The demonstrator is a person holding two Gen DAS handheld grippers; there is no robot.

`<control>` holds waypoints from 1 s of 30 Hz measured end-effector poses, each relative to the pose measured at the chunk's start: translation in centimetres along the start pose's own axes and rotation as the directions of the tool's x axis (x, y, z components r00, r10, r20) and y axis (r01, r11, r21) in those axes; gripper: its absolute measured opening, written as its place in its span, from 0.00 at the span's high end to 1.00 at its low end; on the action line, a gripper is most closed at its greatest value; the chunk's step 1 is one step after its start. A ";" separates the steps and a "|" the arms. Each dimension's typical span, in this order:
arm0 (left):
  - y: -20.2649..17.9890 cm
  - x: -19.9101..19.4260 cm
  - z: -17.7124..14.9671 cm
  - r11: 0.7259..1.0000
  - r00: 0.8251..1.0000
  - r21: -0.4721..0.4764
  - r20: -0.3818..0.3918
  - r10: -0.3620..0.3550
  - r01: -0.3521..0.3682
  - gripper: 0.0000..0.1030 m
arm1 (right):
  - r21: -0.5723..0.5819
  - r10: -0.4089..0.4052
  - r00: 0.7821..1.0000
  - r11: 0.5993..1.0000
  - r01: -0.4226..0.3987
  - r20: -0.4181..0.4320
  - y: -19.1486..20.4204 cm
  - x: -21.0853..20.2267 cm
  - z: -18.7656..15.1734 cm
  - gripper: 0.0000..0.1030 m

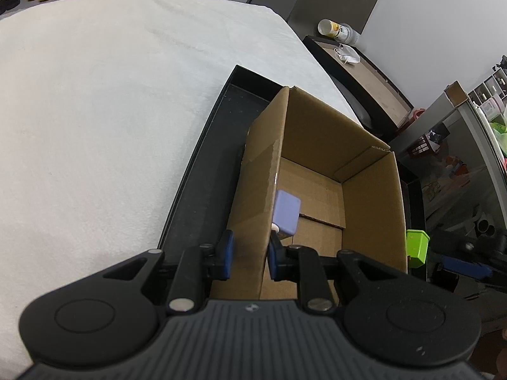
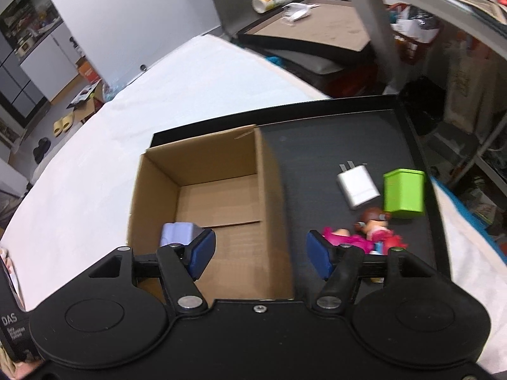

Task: Organize rigid objects
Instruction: 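Open the right tool to drop the lavender figure in the box, then move the right tool back over the tray to the red figure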

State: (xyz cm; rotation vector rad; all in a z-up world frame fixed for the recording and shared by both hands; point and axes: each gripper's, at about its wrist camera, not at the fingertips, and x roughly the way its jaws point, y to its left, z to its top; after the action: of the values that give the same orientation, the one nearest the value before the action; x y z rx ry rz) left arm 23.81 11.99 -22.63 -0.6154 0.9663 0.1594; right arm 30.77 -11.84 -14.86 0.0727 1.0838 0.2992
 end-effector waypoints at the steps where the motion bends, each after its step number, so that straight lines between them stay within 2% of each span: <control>1: 0.0 0.0 0.0 1.000 1.000 0.001 0.000 0.001 -0.001 0.80 | 0.003 -0.004 1.000 1.000 0.004 0.002 -0.4 -0.3 -0.1 0.37; 16: -0.3 0.1 0.0 0.999 1.000 0.016 -0.003 0.031 -0.031 0.81 | 0.061 -0.060 0.998 0.996 0.058 0.021 -6.5 -2.4 -1.0 0.31; 30: -0.4 -0.1 0.1 0.999 0.999 0.013 0.003 0.036 -0.036 0.81 | 0.139 -0.098 0.995 0.985 0.101 -0.028 -10.4 0.9 -2.1 0.31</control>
State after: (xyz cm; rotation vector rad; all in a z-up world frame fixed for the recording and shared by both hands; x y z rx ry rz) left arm 24.01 11.74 -22.29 -0.5858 0.9758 0.1853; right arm 31.44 -21.72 -18.78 0.1405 1.1244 0.1339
